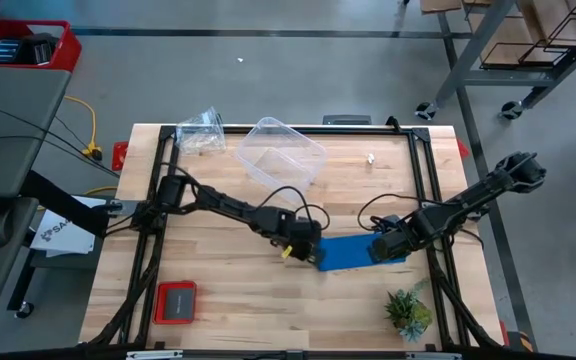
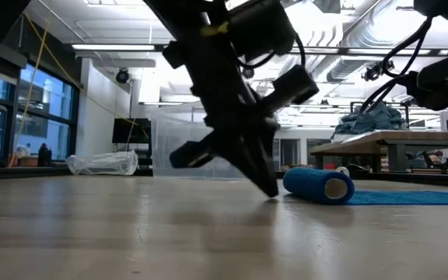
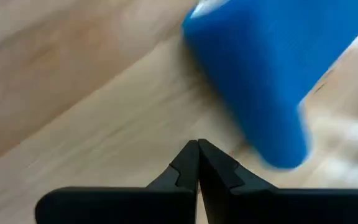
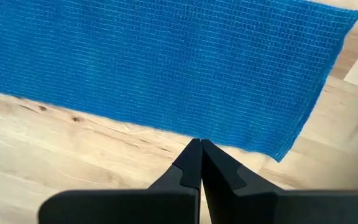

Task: Roll bandage
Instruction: Roll the blue bandage

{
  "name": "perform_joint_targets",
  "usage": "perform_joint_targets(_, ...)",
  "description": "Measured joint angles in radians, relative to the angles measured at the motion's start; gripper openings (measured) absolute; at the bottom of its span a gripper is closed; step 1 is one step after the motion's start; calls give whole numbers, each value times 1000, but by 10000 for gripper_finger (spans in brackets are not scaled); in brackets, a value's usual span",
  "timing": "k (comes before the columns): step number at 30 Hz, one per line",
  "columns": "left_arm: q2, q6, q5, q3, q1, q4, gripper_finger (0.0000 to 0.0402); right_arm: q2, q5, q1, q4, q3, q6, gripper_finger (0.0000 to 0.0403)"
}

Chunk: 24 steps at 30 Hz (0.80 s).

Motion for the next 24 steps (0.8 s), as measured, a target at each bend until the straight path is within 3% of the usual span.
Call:
perform_joint_targets(7, 1, -52, -12, 0, 23, 42, 0, 0, -4, 0, 9, 0, 19, 0)
perform_joint_targets(12, 5, -74, -14, 0, 26, 162, 0, 0, -5, 0, 11, 0, 19, 0)
perform_joint_targets(15, 36, -103, -4, 0, 28, 308, 0, 0, 1, 0, 12, 0, 27, 0)
perform_joint_targets(20, 60, -103, 17, 3, 51, 802, 0, -27, 24, 0, 9, 0, 28, 0)
perform_joint_targets(24, 27, -56, 45, 1, 72, 834, 0, -80, 39, 0, -23, 0, 47, 0)
